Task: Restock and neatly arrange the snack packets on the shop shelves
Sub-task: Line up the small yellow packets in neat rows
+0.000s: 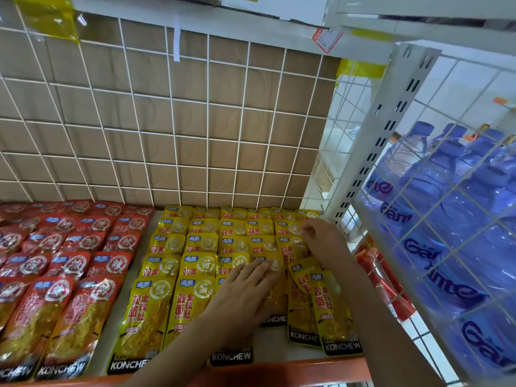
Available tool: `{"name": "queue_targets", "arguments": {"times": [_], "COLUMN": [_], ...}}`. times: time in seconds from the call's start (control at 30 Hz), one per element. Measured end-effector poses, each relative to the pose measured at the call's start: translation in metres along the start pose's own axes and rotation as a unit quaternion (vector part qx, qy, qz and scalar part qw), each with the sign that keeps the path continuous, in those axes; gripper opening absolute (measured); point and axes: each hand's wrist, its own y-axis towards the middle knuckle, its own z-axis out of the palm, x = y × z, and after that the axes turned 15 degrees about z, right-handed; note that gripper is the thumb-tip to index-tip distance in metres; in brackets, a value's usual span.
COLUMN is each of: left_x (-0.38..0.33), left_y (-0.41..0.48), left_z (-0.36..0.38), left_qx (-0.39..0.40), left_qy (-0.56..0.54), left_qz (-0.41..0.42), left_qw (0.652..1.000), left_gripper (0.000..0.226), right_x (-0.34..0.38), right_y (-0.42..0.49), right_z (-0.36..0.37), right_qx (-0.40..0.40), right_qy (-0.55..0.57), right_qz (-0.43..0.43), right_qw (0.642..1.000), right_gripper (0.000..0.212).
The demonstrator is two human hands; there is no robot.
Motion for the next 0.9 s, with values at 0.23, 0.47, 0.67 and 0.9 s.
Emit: {"name": "queue_targets", "arguments": {"times": [0.23, 0.47, 0.67, 0.9], "left_x": [0.006, 0.007, 0.007, 0.005], "left_y": [0.008, 0.005, 0.004, 0.000], "left_z": [-0.004, 0.001, 0.001, -0.007], "left_qx": [0.023, 0.018, 0.027, 0.056], "left_qy": [-0.025, 0.022, 0.015, -0.010], "left_qz": [-0.011, 0.003, 0.002, -0.014], "left_qw": [0.999, 1.000, 1.000, 0.998], "left_gripper": [0.055, 0.050, 0.054, 0.055], "right_x": [-0.026, -0.046, -0.052, -0.055], "right_y": [-0.048, -0.081, -0.084, -0.082], "right_z": [-0.013, -0.025, -0.020, -0.019], "right_qx": [0.008, 0.080, 0.051, -0.038], "right_qy": [0.025, -0.059, -0.026, 0.089], "right_qz": [0.051, 0.035, 0.039, 0.018], "right_qw": [0.998, 0.994, 0.998, 0.995], "right_gripper": [0.029, 0.083, 0.062, 0.012]}}
